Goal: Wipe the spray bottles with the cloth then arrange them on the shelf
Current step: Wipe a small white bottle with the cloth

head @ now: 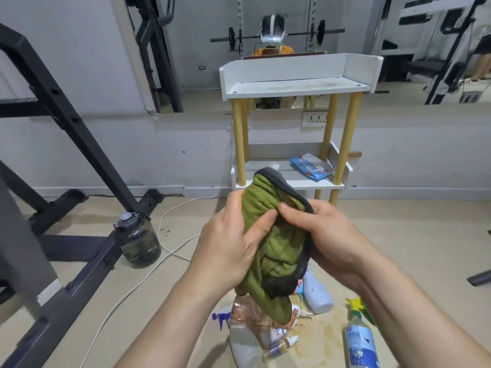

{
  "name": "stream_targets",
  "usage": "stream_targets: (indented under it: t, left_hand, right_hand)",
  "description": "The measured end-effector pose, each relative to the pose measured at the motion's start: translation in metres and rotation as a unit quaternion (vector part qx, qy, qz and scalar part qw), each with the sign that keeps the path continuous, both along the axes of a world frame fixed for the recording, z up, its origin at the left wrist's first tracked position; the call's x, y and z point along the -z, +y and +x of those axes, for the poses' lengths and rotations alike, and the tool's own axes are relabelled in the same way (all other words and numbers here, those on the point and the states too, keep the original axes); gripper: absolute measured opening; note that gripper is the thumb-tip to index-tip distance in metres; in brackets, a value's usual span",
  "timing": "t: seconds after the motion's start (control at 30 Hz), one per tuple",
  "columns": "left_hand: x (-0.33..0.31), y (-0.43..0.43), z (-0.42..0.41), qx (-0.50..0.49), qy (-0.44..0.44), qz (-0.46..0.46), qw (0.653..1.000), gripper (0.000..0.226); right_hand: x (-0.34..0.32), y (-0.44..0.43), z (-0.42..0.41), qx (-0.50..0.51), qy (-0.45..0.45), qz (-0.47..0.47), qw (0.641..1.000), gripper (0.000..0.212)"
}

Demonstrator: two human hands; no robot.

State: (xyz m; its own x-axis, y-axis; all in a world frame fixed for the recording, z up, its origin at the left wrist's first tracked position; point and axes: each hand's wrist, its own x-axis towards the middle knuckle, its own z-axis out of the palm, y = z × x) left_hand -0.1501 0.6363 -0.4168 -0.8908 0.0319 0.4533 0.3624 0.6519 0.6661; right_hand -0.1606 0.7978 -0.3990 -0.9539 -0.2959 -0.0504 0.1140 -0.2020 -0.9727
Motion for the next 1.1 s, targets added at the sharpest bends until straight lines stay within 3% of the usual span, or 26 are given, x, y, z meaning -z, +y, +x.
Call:
stream_targets:
  t: [0.07, 0.13, 0.17, 0.23, 0.3, 0.37, 0.5, 0.6, 0.67, 0.73, 0.8, 0.83, 0.9, 0.93, 1.0, 1.1]
  left_hand:
    - [-0.005, -0.008, -0.001, -0.035, 0.023, -0.049, 0.998, 0.054]
    - [-0.007, -0.018, -0.005, -0.07, 0.03, -0.09, 0.993, 0.059]
    - [-0.007, -0.02, -0.005, -0.079, 0.027, -0.108, 0.991, 0.062]
    - [-0.005, -0.016, -0.002, -0.074, 0.017, -0.126, 0.989, 0.062]
    - [0.001, -0.003, 0.001, -0.078, 0.038, -0.146, 0.986, 0.058]
    - [0.011, 0.013, 0.002, -0.096, 0.056, -0.146, 0.983, 0.054]
    - [0.029, 0.043, 0.011, -0.015, 0.041, -0.138, 0.989, 0.058]
    - [0.028, 0.054, 0.024, 0.087, -0.011, -0.134, 0.987, 0.062]
    - [0.015, 0.045, 0.024, 0.139, -0.071, -0.011, 0.988, 0.054]
    - [0.004, 0.028, 0.015, 0.092, -0.057, 0.179, 0.978, 0.036]
    - [-0.004, 0.012, 0.006, 0.036, -0.094, 0.214, 0.972, 0.026]
    - [-0.006, 0.008, 0.004, 0.066, -0.155, 0.217, 0.962, 0.019]
    - [-0.006, 0.008, 0.006, 0.142, -0.262, 0.247, 0.922, 0.031]
    - [-0.006, 0.008, 0.006, 0.145, -0.278, 0.27, 0.911, 0.033]
    - [-0.007, 0.006, 0.006, 0.121, -0.262, 0.305, 0.908, 0.02]
    - [-0.01, 0.0, 0.003, 0.091, -0.251, 0.366, 0.892, 0.019]
  right_hand:
    - [-0.003, 0.013, -0.005, 0.018, 0.035, 0.134, 0.99, 0.024]
    - [-0.004, 0.022, -0.009, 0.088, 0.075, 0.301, 0.947, 0.055]
    - [-0.006, 0.022, -0.009, 0.122, 0.089, 0.33, 0.932, 0.062]
    - [-0.006, 0.012, -0.006, 0.132, 0.088, 0.281, 0.947, 0.051]
    - [0.0, -0.009, -0.001, 0.064, 0.007, 0.17, 0.983, 0.037]
    - [0.007, -0.028, 0.003, 0.056, -0.047, 0.081, 0.994, 0.042]
    - [0.009, -0.028, -0.003, 0.164, -0.109, -0.104, 0.975, 0.03]
    - [0.01, -0.015, -0.011, 0.191, -0.133, -0.104, 0.967, 0.035]
    - [0.008, -0.008, -0.013, 0.186, -0.111, -0.074, 0.973, 0.04]
    - [0.006, -0.003, -0.015, 0.174, -0.084, -0.048, 0.98, 0.05]
    - [0.005, 0.001, -0.015, 0.141, -0.066, -0.042, 0.987, 0.059]
    - [0.004, 0.002, -0.013, 0.112, -0.063, -0.052, 0.99, 0.074]
    - [0.003, 0.006, -0.009, 0.068, -0.051, -0.059, 0.995, 0.107]
    - [0.002, 0.009, -0.008, 0.055, -0.039, -0.047, 0.997, 0.109]
    - [0.002, 0.016, -0.009, 0.045, -0.009, 0.005, 0.999, 0.092]
    - [0.004, 0.021, -0.008, 0.06, 0.032, 0.083, 0.994, 0.068]
